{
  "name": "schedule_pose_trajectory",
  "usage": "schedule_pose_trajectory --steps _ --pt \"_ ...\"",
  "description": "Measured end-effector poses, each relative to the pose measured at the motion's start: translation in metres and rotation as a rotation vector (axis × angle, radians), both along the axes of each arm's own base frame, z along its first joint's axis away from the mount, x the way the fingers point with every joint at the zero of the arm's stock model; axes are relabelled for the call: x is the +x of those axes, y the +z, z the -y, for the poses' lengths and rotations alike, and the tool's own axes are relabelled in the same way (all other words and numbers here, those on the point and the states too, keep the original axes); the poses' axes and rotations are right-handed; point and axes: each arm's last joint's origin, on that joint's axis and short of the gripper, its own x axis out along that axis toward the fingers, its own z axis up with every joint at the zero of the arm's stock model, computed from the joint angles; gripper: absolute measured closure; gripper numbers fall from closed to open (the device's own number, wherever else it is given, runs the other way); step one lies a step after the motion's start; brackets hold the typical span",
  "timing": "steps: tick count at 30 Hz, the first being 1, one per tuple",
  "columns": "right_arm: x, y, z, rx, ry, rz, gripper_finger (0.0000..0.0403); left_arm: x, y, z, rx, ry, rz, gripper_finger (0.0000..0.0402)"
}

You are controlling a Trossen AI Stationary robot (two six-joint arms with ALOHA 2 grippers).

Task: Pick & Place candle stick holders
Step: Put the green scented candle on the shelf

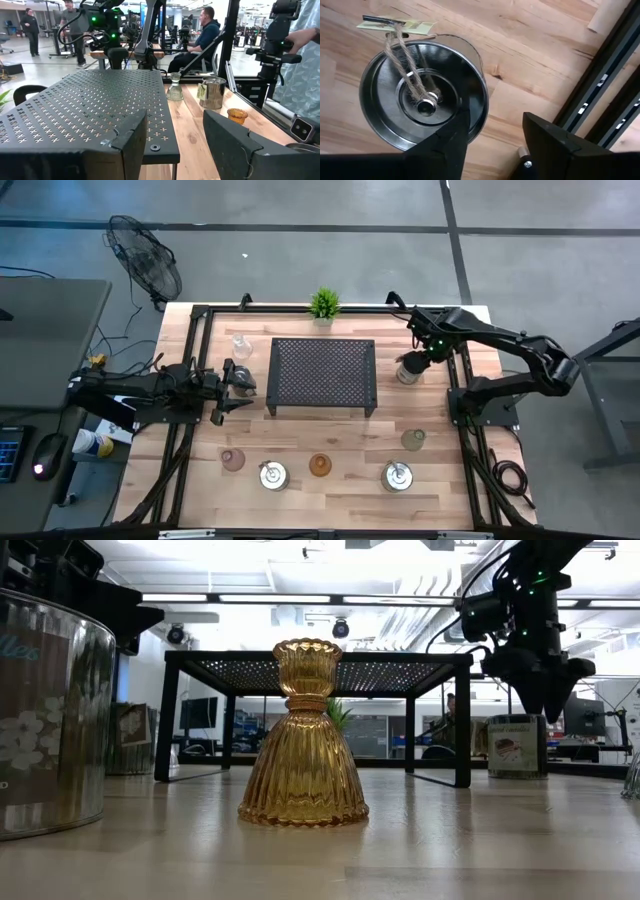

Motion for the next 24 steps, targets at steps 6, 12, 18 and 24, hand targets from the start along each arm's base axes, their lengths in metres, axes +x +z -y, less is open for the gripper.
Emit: schedule_pose_trajectory --steps 6,12,18,24 --pt "0.0004 -0.0003 -0.0002 0.011 -0.024 0.012 0.0260 0.0000 0.0000 0.0000 0.000 0.000 0.000 0.0213" --pt "0.0009 -0.0004 -0.0004 0.021 -0.043 0.023 0.0281 0.0000 0.0000 0.0000 0.000 0.000 0.000 0.0213" --pt "0.0019 -0.0006 -0.0002 0.030 -0.045 0.041 0.0295 0.0000 0.0000 0.0000 0.000 0.000 0.000 0.0213" --pt "0.0024 -0.0006 -0.0001 0.031 -0.048 0.048 0.0313 0.0000 0.0000 0.0000 0.000 0.000 0.000 0.0213"
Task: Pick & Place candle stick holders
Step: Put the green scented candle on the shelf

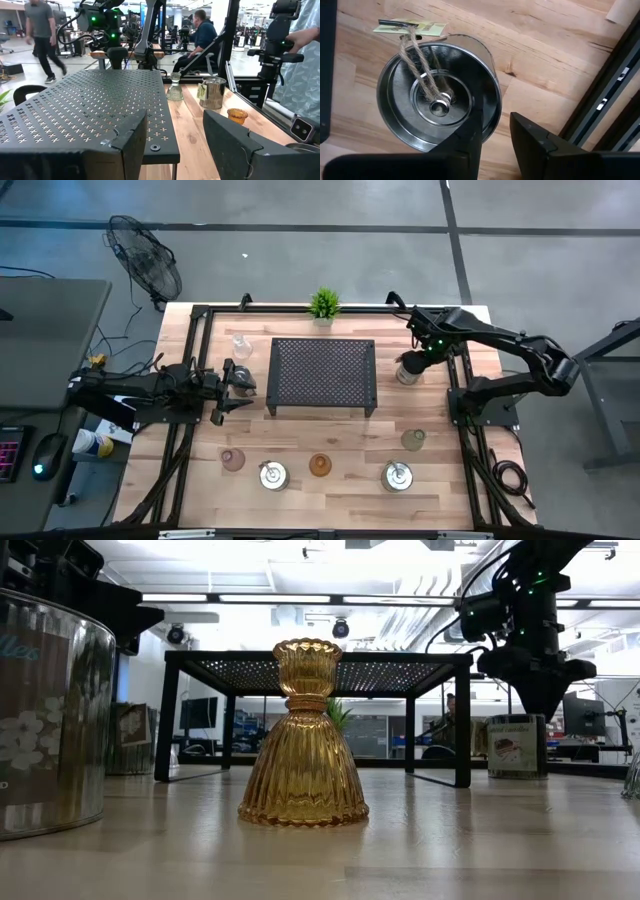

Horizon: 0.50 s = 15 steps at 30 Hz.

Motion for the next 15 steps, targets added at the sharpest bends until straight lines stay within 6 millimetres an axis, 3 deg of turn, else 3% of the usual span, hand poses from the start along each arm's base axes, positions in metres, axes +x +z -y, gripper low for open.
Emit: schedule_pose_trajectory --steps 15 --pt "0.0005 0.0000 0.0002 -0.002 0.005 0.005 0.0340 0.0000 0.0000 0.0000 0.000 0.000 0.000 0.0213"
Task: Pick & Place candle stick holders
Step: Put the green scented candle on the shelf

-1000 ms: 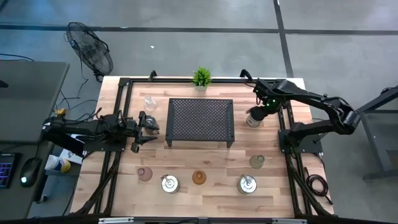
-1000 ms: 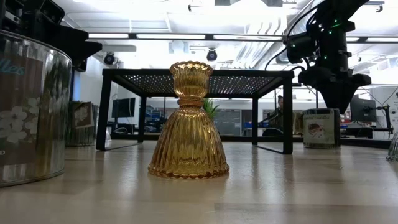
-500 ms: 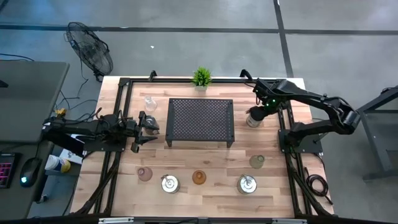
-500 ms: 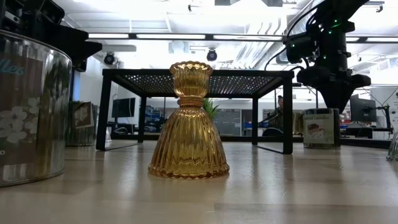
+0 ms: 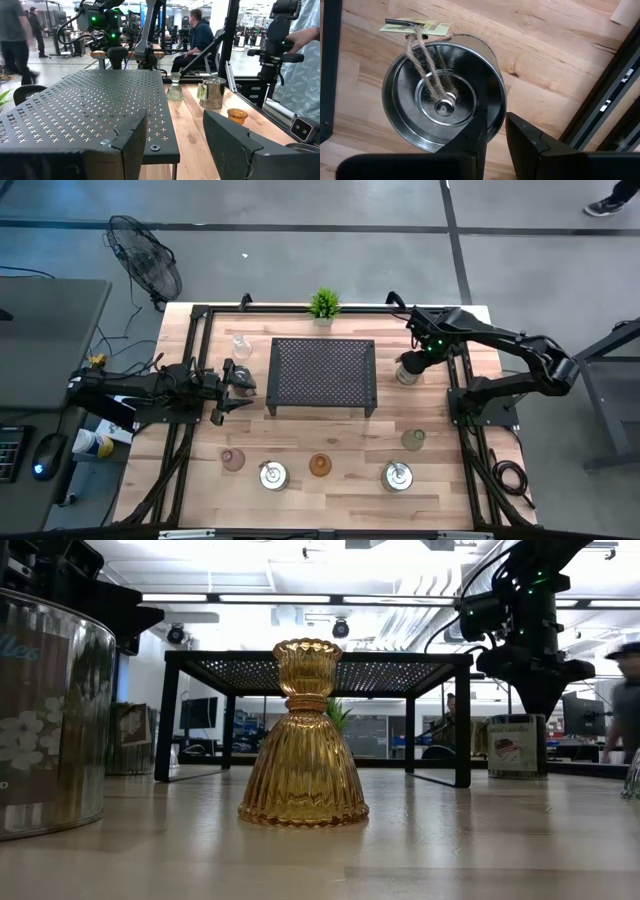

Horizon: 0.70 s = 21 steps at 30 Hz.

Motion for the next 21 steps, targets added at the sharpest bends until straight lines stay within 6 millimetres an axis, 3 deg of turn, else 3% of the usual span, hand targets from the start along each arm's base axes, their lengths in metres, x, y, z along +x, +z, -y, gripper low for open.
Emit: schedule_pose_trajectory --steps 12,21 --pt "0.0001 -0.0001 0.0004 -0.007 0.001 -0.003 0.0314 0.0000 0.0000 0.0000 0.000 0.000 0.000 0.0213" --pt "0.0011 -0.0001 0.0011 -0.014 0.001 0.008 0.0328 0.0000 0.0000 0.0000 0.000 0.000 0.000 0.0213"
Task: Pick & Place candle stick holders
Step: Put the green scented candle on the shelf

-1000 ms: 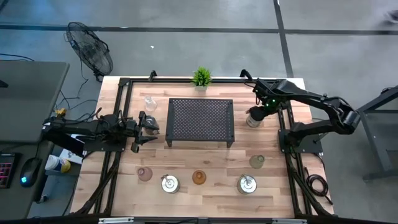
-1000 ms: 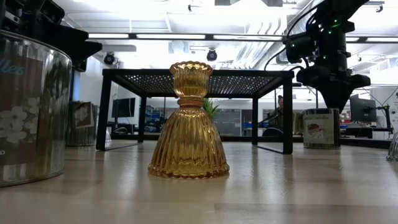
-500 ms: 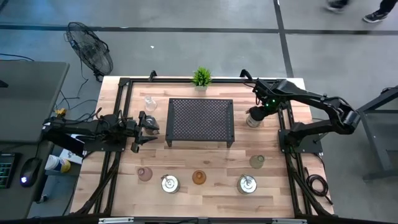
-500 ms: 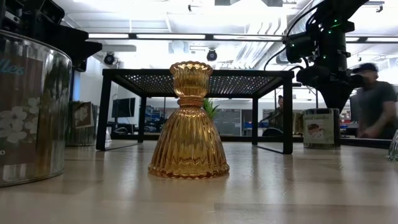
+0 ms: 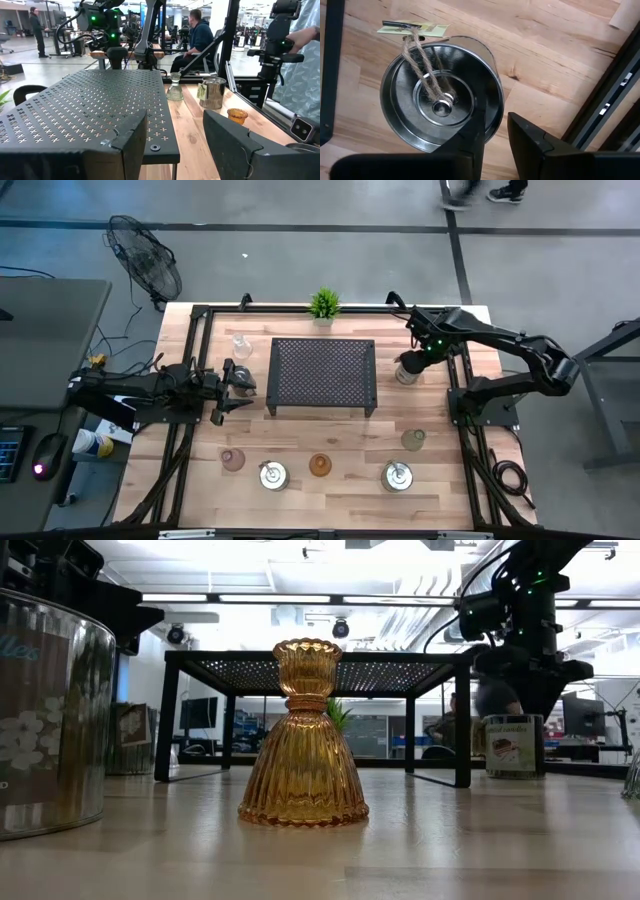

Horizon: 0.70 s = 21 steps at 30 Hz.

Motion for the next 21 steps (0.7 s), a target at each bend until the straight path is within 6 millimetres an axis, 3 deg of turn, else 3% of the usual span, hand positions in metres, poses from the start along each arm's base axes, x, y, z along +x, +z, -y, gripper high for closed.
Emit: schedule_pose_trajectory --steps 21 --pt "0.0010 0.0002 0.0009 -0.012 0.001 0.009 0.0379 0.0000 0.0000 0.0000 0.000 0.000 0.000 0.0213"
